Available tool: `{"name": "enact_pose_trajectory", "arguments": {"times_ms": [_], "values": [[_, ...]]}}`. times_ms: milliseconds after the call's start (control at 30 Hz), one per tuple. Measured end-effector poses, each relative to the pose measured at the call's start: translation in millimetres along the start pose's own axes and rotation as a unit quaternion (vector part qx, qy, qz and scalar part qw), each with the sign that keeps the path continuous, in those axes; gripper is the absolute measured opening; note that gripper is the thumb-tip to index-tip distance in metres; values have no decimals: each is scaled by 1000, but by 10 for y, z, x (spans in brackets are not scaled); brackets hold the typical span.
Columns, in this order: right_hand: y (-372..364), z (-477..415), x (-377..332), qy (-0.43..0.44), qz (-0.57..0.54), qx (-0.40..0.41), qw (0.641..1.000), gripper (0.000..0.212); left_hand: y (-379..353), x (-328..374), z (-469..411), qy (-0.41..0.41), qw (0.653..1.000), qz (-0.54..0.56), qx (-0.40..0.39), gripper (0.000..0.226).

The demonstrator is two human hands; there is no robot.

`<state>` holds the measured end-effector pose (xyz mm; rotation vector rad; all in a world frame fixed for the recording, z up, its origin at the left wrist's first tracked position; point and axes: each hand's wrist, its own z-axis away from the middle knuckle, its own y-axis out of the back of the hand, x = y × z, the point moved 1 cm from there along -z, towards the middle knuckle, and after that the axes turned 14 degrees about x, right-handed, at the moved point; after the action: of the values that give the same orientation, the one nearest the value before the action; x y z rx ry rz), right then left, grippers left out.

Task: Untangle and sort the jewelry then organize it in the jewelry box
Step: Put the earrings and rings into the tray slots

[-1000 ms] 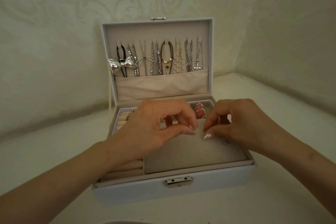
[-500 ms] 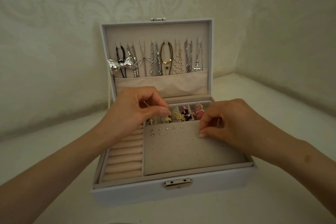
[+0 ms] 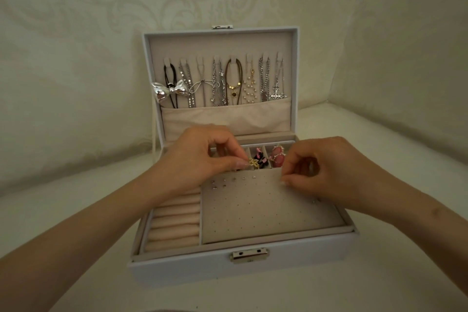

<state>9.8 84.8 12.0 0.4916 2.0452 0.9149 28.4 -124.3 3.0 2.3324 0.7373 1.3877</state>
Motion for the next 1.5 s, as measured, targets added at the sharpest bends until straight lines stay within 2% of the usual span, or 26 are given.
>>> {"name": "enact_pose_trajectory", "arguments": {"times_ms": [200, 467, 633, 833, 1067, 1200, 1300, 1367, 1500], "values": [[101, 36, 29, -86, -184, 28, 979, 12, -218, -44, -171, -51, 995, -59, -65, 21], [125, 54, 107, -121, -283, 37, 951, 8, -265, -69, -209, -65, 994, -58, -66, 9], [112, 55, 141, -117, -281, 44, 952, 23, -294, -71, -219, -83, 992, -58, -73, 8], [94, 68, 98, -146, -323, 50, 934, 9, -319, -101, -222, -107, 989, -78, -60, 8], [72, 61, 77, -158, -327, 64, 929, 11, -306, -76, -192, -183, 975, -119, -50, 8], [58, 65, 73, -152, -332, 71, 928, 10, -281, -41, -162, -263, 951, -148, -68, 15], [54, 74, 51, -141, -356, 68, 921, 7, -195, -22, -106, -335, 921, -180, -89, 24], [52, 80, 51, -135, -362, 61, 920, 12, -144, -21, -79, -356, 909, -199, -87, 26], [51, 80, 35, -136, -374, 53, 916, 17, -147, 63, -95, -291, 944, -150, -27, 31]]}}
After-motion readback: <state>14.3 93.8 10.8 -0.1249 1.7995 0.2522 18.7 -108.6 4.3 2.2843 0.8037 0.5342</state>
